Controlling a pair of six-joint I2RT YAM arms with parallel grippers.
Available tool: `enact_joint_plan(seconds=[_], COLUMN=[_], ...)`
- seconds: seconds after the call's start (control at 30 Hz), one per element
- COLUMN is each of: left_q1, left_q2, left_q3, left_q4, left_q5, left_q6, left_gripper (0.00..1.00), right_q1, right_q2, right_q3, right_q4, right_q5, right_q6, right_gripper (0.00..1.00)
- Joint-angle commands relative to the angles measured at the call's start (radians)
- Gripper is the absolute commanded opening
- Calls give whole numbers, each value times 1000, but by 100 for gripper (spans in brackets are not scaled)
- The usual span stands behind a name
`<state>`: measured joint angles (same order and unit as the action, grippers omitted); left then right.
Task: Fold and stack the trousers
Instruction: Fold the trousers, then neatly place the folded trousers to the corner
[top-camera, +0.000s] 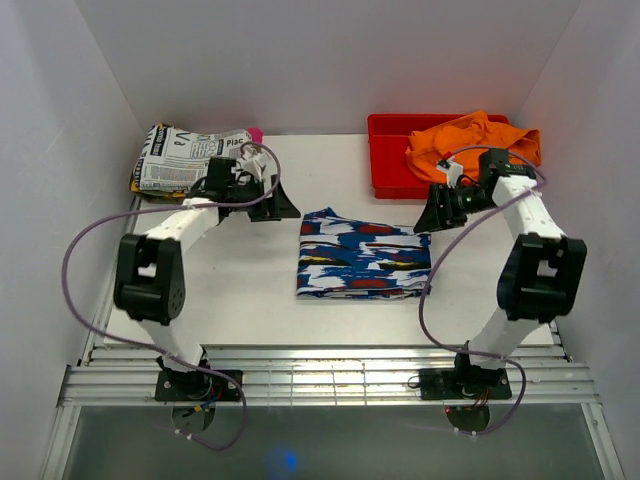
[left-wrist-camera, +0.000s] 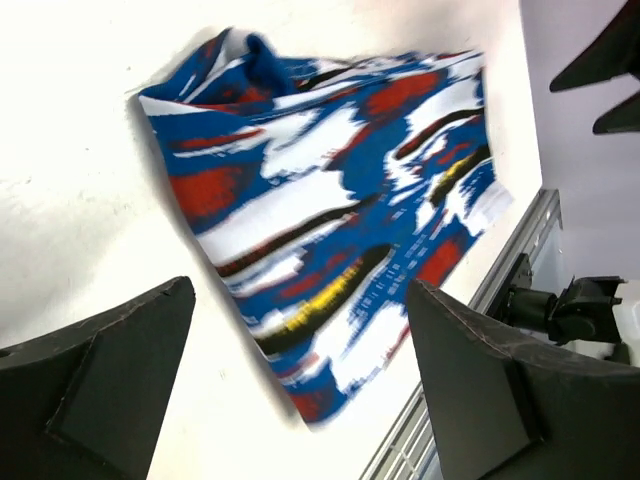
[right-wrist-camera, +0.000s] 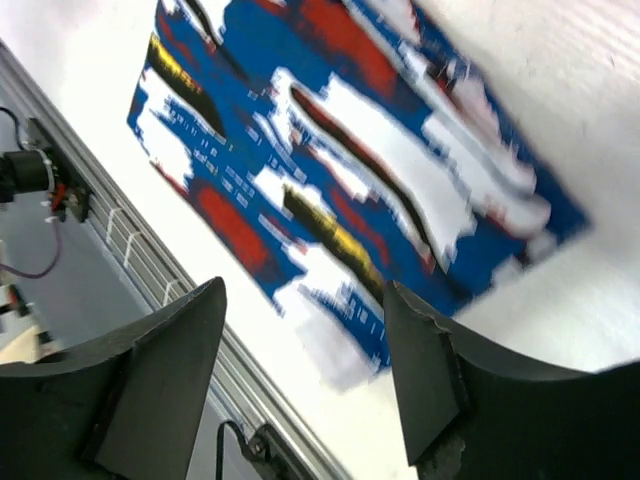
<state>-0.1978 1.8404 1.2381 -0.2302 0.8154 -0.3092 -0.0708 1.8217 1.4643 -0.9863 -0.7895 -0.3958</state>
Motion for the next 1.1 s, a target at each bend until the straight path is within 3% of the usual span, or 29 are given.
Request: enact_joint_plan(seconds=[0.0, 0.1, 0.17, 0.2, 0.4, 0.57, 0.77, 1.07], left_q1=[6, 8, 6, 6, 5, 6, -20, -146], left_q2=[-265, -363, -400, -435, -487, -396, -298, -153], left_q3=[-60, -118, -172, -192, -295, -302, -348, -313], left_q4=[-98, -179, -204, -205, -193, -213, -158, -95], left_q5=[-122, -185, -186, -200, -222, -208, -220, -228], left_q6=[56, 38, 41, 29, -53, -117, -215, -294], left_gripper=[98, 98, 98, 98, 98, 98, 98, 98], right_q1=[-30, -53, -63, -66, -98, -95, -77, -41], right_q2=[-186, -300, -383, -387, -352, -372, -299, -187], right_q3=[-161, -295, -380, -383, -493, -625, -630, -636], right_q4=[37, 102, 141, 146, 175, 271, 308, 397], right_q5=[143, 241, 324, 326, 225, 182, 214, 242], right_q6=[89, 204, 250, 279, 347, 422, 430, 451], right_gripper=[73, 75, 97, 90, 90, 90, 90, 92])
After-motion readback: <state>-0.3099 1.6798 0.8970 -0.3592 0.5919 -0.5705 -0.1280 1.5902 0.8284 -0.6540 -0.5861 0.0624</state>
